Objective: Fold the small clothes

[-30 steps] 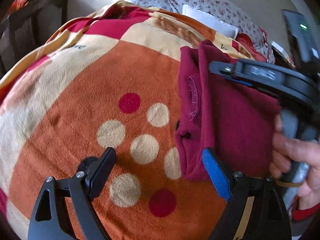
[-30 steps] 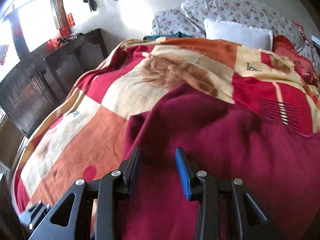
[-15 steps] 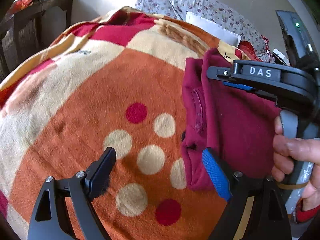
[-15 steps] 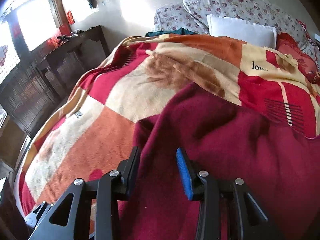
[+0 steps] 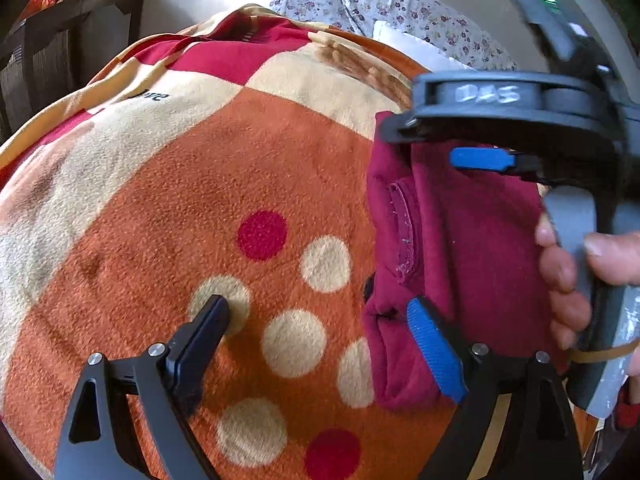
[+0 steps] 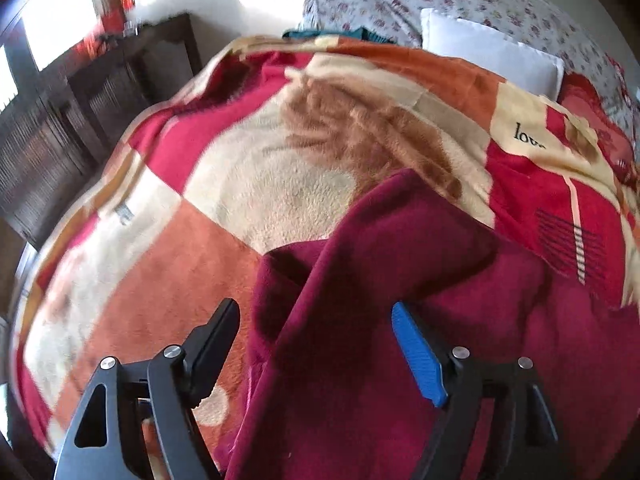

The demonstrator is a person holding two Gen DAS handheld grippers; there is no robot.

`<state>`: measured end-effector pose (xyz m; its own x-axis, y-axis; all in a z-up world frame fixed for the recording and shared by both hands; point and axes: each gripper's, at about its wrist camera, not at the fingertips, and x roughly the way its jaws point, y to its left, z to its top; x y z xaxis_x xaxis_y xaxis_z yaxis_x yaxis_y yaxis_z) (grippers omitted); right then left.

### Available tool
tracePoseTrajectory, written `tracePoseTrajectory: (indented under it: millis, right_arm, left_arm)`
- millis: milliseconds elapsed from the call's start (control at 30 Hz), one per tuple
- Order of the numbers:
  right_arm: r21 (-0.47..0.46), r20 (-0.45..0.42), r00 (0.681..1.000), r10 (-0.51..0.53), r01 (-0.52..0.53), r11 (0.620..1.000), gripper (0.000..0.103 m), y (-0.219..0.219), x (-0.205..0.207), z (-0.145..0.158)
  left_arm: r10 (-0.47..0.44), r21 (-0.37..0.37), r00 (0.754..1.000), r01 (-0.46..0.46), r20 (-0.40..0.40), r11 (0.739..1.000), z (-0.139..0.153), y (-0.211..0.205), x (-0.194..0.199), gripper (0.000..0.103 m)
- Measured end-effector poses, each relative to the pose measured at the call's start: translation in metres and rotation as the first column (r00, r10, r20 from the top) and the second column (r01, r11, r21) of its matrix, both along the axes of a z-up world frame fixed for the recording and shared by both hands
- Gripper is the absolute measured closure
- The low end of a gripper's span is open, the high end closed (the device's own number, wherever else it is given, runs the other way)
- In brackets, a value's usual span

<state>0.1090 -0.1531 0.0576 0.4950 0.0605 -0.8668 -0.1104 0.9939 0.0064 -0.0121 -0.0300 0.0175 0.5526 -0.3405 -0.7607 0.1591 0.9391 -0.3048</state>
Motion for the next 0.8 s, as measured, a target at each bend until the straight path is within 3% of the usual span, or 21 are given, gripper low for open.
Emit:
tracePoseTrajectory:
  millis: [133,267,300,400,433,533,800]
  right_arm:
    - [-0.058,-0.013,1.0,0.009,-0.01,0.998,0.006,0.014,0.006,-0.007]
    - [-0.15,-0.02,0.999,0.03,-0.033,0.988,0.006,0.026,0.005,-0.015]
    - [-0.17,-0.005,0.999,0.032,-0.033,0.985,0.01,0.026,0.003,-0.015]
    - [-0.224,0.04,0.998,0.046,-0.036,0.974,0.048,0.021,-0.006,-0.01]
    - [-0.211,0.047,0.997,0.055,-0.044,0.976,0.062,0.017,-0.009,-0.007]
    - [-0.075,0.067,0.996,0.056,-0.051,0.996,0.084,-0.006,-0.018,0.009]
    - [0.038,0.102,0.994,0.043,-0.047,0.998,0.086,-0.025,-0.029,0.024]
  left_arm:
    - [-0.011,-0.007,1.0,0.012,0.002,1.0,-0.002,-0.001,0.003,0.008]
    - [-0.015,-0.011,1.0,0.015,0.008,1.0,-0.003,-0.001,0.004,0.006]
    - [-0.015,-0.013,1.0,0.015,0.008,1.0,-0.003,-0.001,0.004,0.006]
    - [-0.015,-0.031,1.0,0.015,0.007,0.999,-0.003,0.0,0.003,0.006]
    - [-0.017,-0.04,1.0,0.017,0.005,0.999,-0.002,0.001,0.003,0.006]
    - [-0.029,-0.078,1.0,0.029,-0.001,0.997,-0.001,0.001,0.0,0.006]
    - [-0.107,-0.236,0.994,0.1,-0.015,0.967,0.002,-0.003,-0.009,0.006]
